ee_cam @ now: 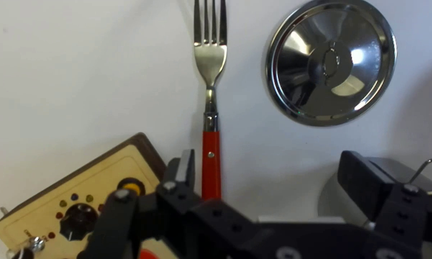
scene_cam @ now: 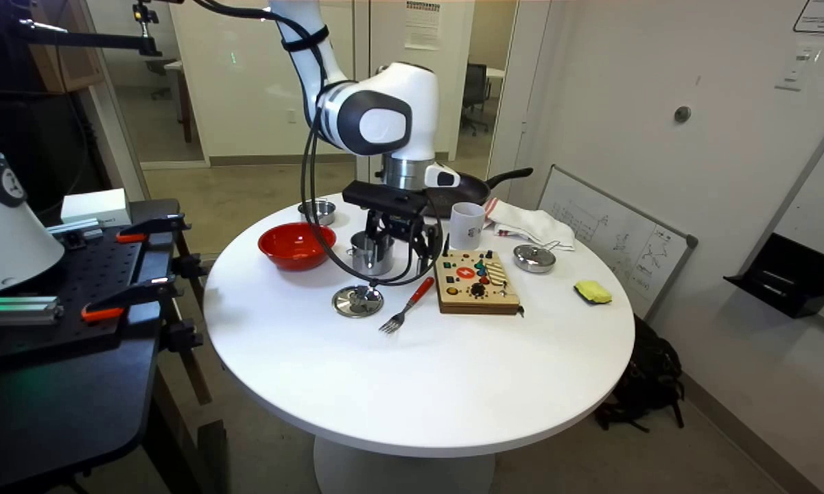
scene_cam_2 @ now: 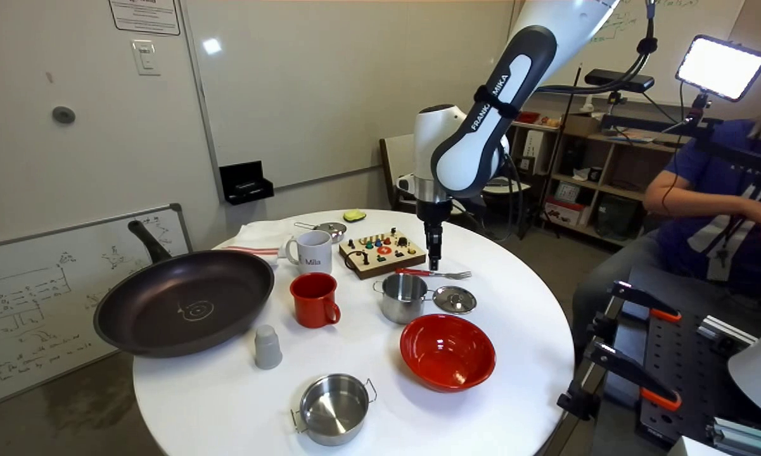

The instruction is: Pick up the lid from the pot and put it on the table, then pick up the folk and put it in the in the pot

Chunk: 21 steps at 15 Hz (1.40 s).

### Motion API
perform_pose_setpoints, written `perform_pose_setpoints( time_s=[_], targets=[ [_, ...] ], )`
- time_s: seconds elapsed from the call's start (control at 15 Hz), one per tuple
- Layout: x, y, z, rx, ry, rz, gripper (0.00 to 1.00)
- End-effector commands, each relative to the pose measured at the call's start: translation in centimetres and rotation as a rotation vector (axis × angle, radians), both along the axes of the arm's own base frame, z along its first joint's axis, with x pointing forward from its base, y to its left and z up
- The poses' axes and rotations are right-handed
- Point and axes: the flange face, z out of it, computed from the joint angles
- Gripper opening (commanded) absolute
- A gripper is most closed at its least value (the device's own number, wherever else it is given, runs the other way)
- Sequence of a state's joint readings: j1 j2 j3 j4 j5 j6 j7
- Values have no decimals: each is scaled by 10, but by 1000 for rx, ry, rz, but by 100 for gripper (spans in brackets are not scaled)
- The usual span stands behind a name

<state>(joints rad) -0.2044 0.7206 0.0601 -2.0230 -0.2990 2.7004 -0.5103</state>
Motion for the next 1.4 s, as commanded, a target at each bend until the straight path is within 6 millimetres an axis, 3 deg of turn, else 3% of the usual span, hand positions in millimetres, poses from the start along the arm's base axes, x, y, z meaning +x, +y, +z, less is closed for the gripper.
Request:
perform_pose_setpoints(
  time_s=[0.0,0.33,0.93,1.33],
  targets=[
    [-14,-16,6,110,-12,-33,100],
    [-22,-27,3,191,-38,7,100],
    [-8,0,-20,136,-19,104,100],
    [12,-19,-24,63,-64,50,100]
  ],
)
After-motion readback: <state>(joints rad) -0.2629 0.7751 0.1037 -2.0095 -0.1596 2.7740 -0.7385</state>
